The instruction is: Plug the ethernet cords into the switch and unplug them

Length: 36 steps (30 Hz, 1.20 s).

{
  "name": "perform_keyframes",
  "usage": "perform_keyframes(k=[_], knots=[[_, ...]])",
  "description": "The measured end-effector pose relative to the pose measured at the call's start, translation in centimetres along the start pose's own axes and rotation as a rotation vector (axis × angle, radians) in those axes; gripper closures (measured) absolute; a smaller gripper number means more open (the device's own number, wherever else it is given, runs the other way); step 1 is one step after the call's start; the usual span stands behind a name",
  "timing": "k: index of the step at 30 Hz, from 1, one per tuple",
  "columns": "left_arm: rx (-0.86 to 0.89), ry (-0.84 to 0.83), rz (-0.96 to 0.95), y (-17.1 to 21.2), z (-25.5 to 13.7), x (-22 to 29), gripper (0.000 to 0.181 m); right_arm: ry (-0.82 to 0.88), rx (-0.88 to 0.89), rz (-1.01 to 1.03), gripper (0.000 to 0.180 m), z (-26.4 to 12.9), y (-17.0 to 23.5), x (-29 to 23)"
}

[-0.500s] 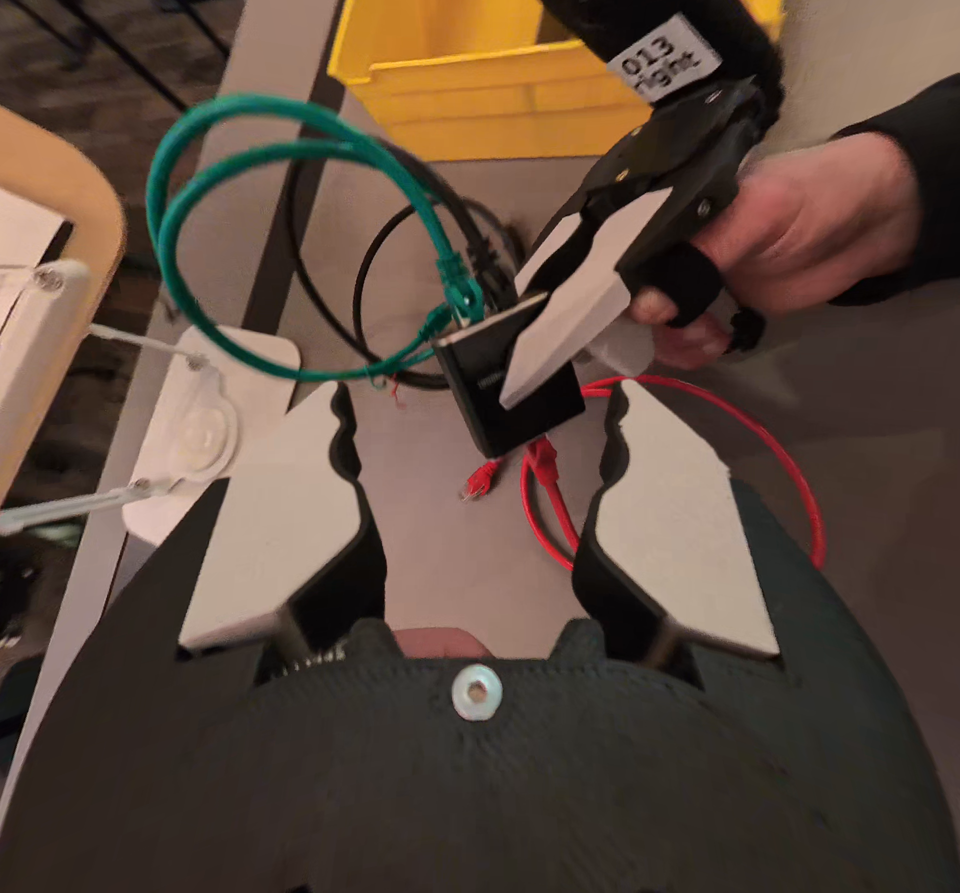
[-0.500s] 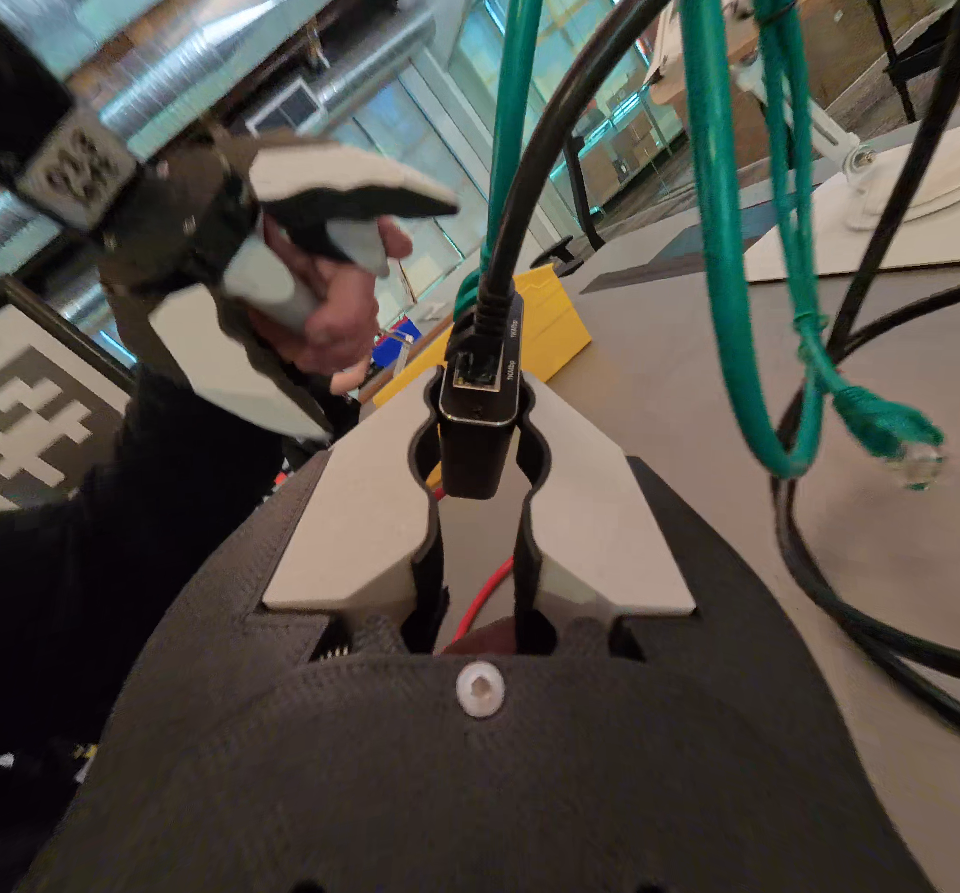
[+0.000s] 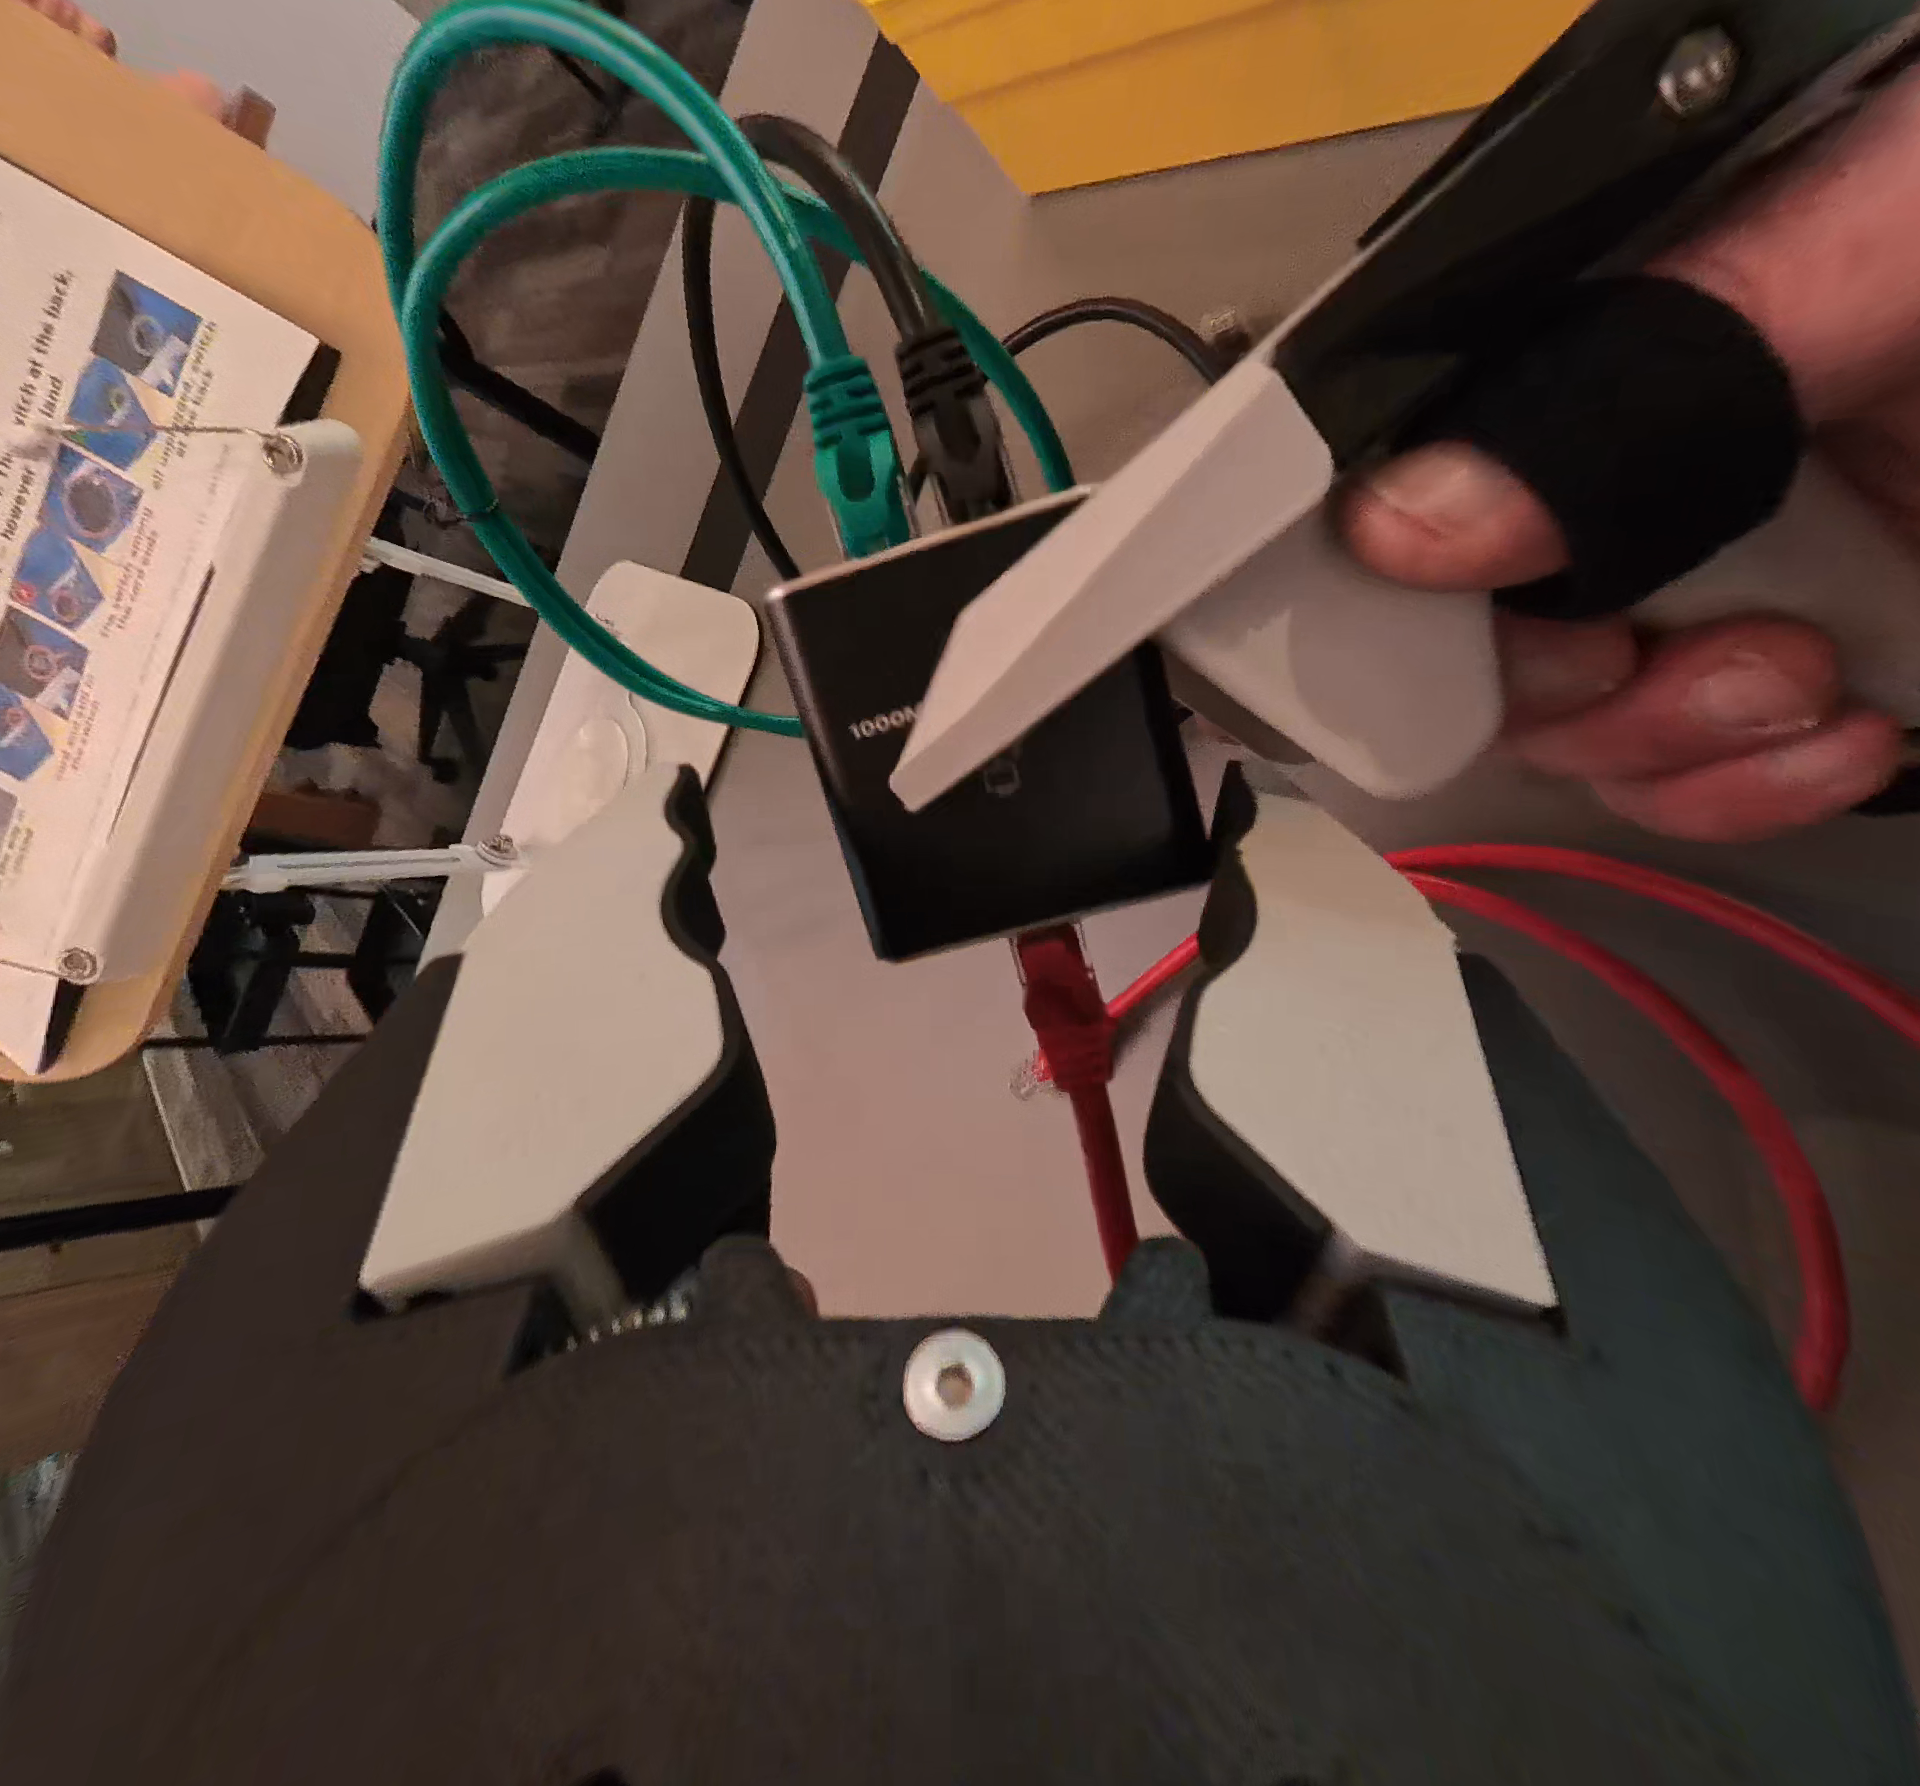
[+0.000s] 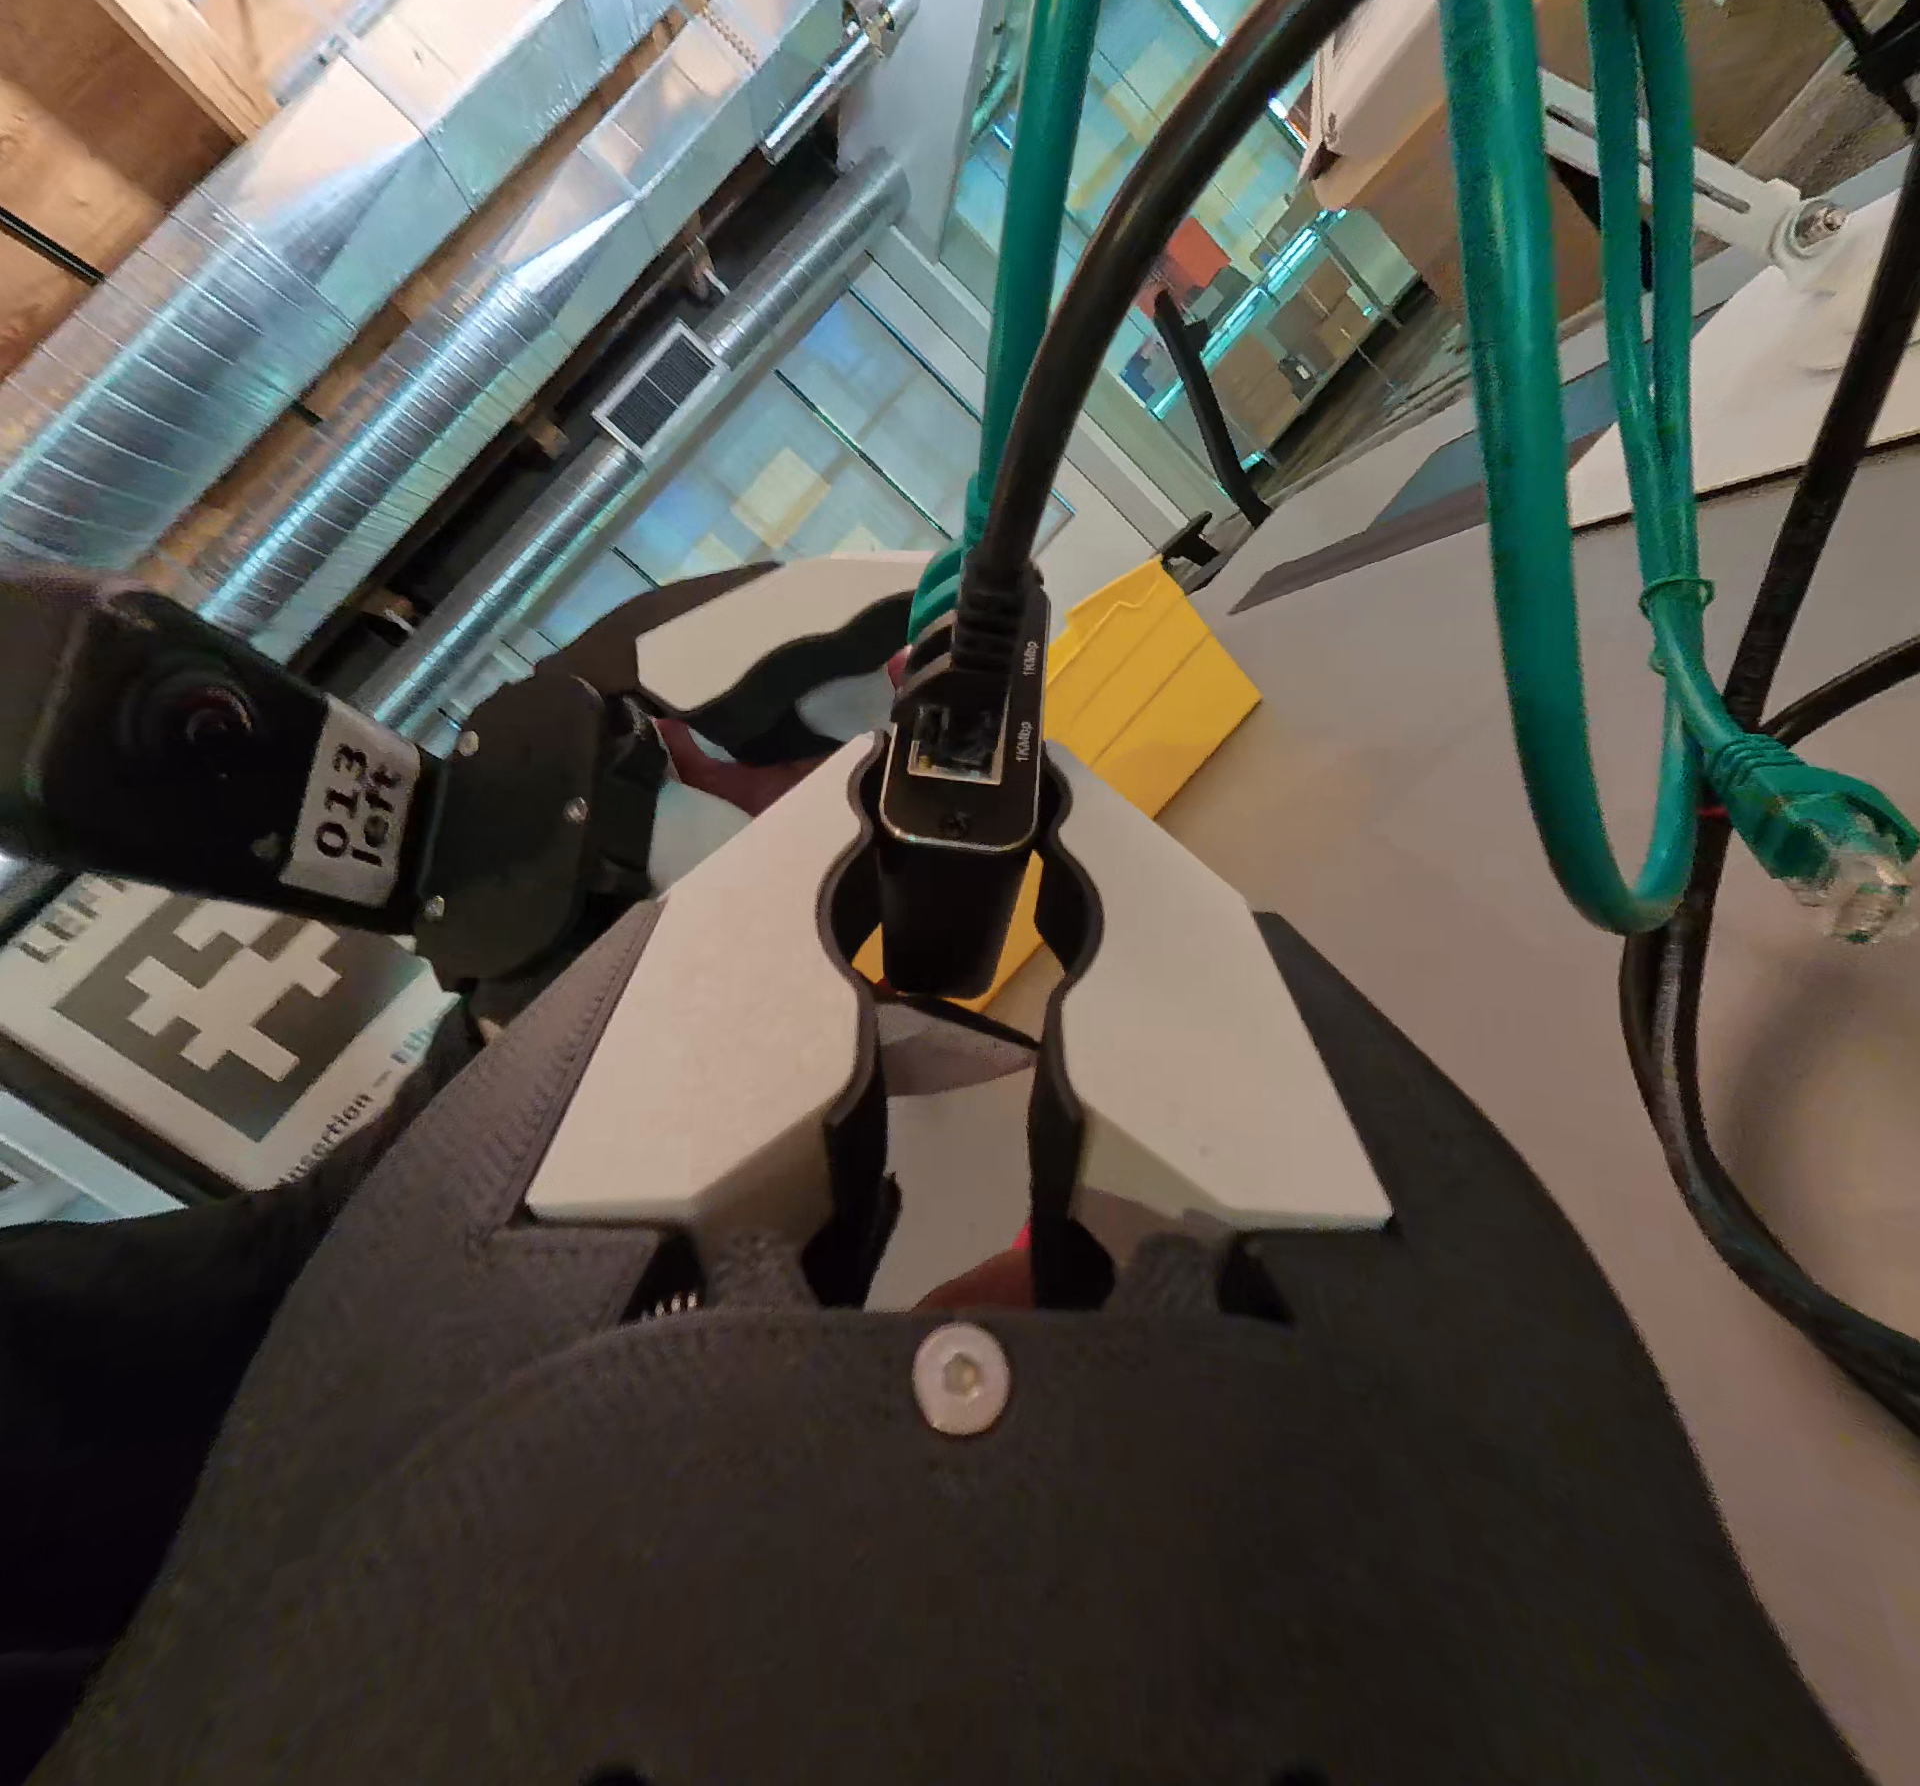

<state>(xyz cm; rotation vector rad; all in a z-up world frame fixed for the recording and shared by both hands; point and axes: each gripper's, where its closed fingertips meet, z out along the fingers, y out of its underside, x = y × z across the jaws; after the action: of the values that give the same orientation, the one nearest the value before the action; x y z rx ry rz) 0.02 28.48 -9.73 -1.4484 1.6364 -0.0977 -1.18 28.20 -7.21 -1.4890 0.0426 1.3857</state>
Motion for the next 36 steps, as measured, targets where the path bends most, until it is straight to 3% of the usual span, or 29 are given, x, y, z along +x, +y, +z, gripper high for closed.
perform_keyframes(k=[4,8,13,16,20,25,26,32,33,36], knots=[[-0.062,0.066,-0.019,0.3,0.4,0.2,0.088,0.025,-0.031,-0.079,0.157,0.4,0.6,-0.2],[-0.110,0.164,0.019,0.5,0.4,1.2,0.104,0.011,-0.039,-0.100,0.158,0.6,0.7,-0.6],[-0.108,0.139,0.070,0.2,0.5,0.8,0.109,0.009,-0.055,-0.136,0.156,0.5,0.5,-0.7],[-0.140,0.154,0.115,1.0,0.3,0.6,0.111,-0.005,-0.060,-0.168,0.135,0.5,0.0,-1.3],[-0.168,0.226,0.172,2.0,-0.4,1.1,0.111,0.003,-0.108,-0.246,0.134,0.1,-0.2,-1.3],[-0.205,0.278,0.363,2.6,-1.1,2.5,0.111,0.050,-0.183,-0.237,0.146,0.5,1.6,-0.4],[-0.216,0.275,0.373,2.7,-1.0,2.5,0.111,0.031,-0.185,-0.227,0.156,0.5,1.8,-0.6],[-0.201,0.263,0.347,2.1,-0.7,2.2,0.113,0.023,-0.134,-0.160,0.157,0.4,1.0,-0.7],[-0.190,0.266,0.314,1.8,-0.6,2.2,0.111,0.027,-0.119,-0.135,0.157,0.3,0.9,-0.6],[-0.220,0.242,0.244,1.7,-0.1,1.6,0.076,0.043,-0.088,-0.122,0.157,0.2,0.6,-0.3]])
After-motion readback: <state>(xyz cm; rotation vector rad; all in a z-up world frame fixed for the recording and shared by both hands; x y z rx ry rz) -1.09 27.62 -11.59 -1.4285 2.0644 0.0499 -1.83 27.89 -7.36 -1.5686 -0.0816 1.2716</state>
